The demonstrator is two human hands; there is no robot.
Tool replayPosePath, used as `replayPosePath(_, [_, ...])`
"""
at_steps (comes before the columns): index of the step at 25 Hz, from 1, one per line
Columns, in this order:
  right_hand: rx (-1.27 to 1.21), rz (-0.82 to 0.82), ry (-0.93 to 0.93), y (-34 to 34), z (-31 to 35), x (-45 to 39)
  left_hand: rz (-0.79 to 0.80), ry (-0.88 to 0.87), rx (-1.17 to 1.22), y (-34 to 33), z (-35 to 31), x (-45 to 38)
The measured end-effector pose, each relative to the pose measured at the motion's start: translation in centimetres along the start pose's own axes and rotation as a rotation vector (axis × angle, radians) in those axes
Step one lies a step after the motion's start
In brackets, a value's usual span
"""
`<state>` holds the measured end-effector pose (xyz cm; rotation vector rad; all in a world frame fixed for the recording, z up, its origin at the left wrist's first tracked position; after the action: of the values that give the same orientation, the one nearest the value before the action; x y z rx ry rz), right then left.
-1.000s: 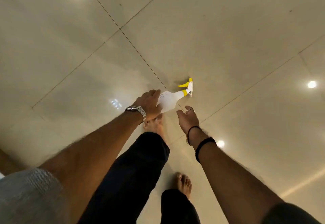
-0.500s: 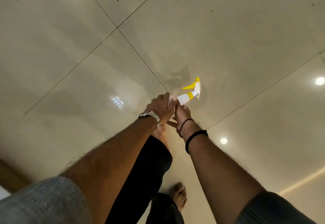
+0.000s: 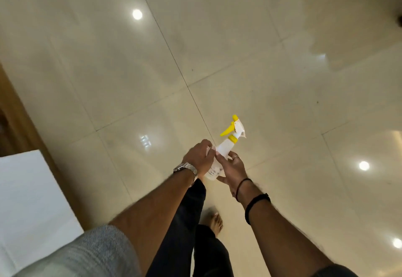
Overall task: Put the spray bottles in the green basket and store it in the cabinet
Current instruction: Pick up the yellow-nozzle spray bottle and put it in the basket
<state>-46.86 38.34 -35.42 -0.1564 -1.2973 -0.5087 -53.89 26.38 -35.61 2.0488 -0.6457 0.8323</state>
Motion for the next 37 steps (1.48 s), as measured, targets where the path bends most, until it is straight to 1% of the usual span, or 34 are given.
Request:
replayPosePath(4, [0.076, 0.109, 0.179, 0.7, 3.8, 7.4, -0.064, 0.006, 0.197, 4.8, -2.2, 6.6])
replayPosePath(8, [0.169, 0.210, 0.286, 0.0, 6.3, 14.1, -0.209, 0.024, 0.325, 8.8, -3.1, 13.3])
replayPosePath(12, [0.254, 0.288, 0.352, -0.4, 5.8, 19.7, -0.322, 0.067, 0.413, 10.8, -2.9, 20.1])
replayPosePath(15, [0.348, 0.346, 0.413, -0.1, 4.5, 23.2, -0.419, 0.105, 0.484, 11.0, -2.3, 25.1])
replayPosePath(19, [0.544, 0.461, 0.520, -0.4, 3.3, 27.4, -0.560, 0.178, 0.551, 10.7, -1.4, 31.4])
replayPosePath(24, [0.841, 0.645, 0.702, -2.7, 0.3, 33.0, -0.748, 0.329, 0.649, 9.5, 1.1, 38.6])
replayPosePath(28, [1.019, 0.770, 0.787, -5.5, -3.1, 36.8, -0.885, 0.453, 0.743, 8.6, 4.0, 43.7])
replayPosePath(34, [1.313, 0.929, 0.919, -8.7, -12.8, 42.8, -1.138, 0.610, 0.939, 4.7, 9.6, 53.0])
replayPosePath(37, [1.432, 1.009, 0.987, -9.3, -17.9, 44.9, -1.218, 0.666, 1.031, 2.1, 11.9, 56.9])
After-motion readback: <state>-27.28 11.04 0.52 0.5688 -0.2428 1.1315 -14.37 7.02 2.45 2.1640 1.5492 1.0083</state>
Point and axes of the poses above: each hand's wrist, its own x-axis away from the middle knuckle, its own y-axis out of the back of the hand, z = x × y, the point moved 2 cm from there along -x, towards the middle knuckle, and after that the axes turned 8 degrees about -z, right-handed, at the moved point
